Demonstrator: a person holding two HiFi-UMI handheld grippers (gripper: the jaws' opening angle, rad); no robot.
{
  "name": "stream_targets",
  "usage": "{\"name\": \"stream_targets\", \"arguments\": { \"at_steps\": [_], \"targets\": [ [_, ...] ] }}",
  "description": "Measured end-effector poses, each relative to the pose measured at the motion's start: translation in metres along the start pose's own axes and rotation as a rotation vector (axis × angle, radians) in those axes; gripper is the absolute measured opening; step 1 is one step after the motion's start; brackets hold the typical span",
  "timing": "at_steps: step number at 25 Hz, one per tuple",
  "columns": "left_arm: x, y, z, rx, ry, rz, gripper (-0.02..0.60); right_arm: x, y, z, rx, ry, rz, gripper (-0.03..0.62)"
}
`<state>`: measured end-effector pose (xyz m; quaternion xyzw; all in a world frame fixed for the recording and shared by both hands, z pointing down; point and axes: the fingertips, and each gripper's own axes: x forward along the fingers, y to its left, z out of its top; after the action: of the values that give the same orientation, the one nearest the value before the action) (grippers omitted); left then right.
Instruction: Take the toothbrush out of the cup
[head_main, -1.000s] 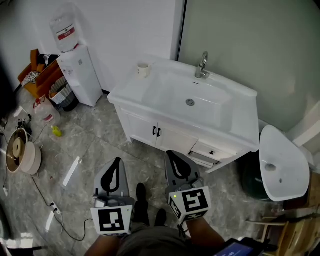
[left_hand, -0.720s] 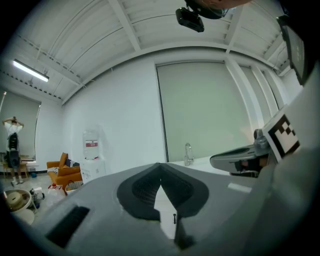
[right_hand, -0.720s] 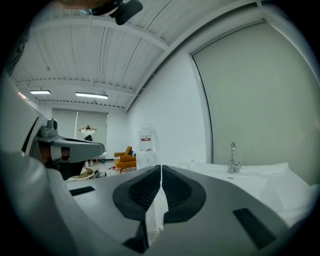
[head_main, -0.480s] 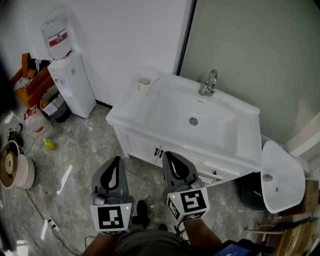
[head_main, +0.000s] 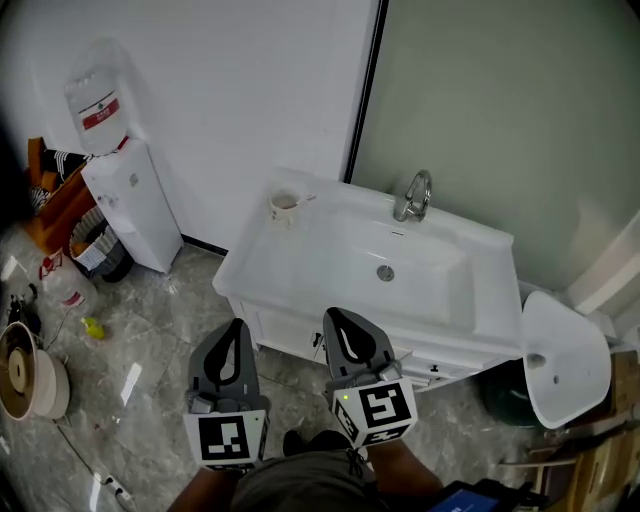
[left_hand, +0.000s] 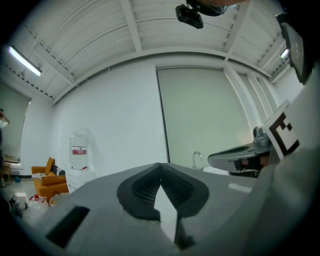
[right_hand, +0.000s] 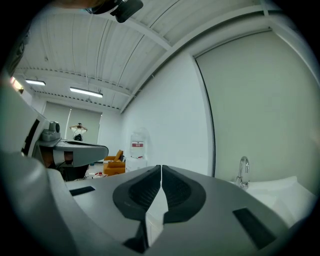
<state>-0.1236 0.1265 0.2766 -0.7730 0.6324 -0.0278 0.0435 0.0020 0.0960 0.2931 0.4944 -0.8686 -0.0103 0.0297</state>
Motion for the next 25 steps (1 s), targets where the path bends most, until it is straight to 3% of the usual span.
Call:
{"name": "stream_targets", "arguments": {
  "at_steps": [13,25],
  "targets": [
    [0.067,0.015,-0.029,0.0,0.054,-0.014,0.011,0.062,-0.036,-0.023,0.028,0.018,-0.017,0.015],
    [0.208,0.046,-0.045,0.02,0.098,0.015,0.011,0.19,-0.107,-0.036,0.067,0.038,0.018,0.015]
  ]
}}
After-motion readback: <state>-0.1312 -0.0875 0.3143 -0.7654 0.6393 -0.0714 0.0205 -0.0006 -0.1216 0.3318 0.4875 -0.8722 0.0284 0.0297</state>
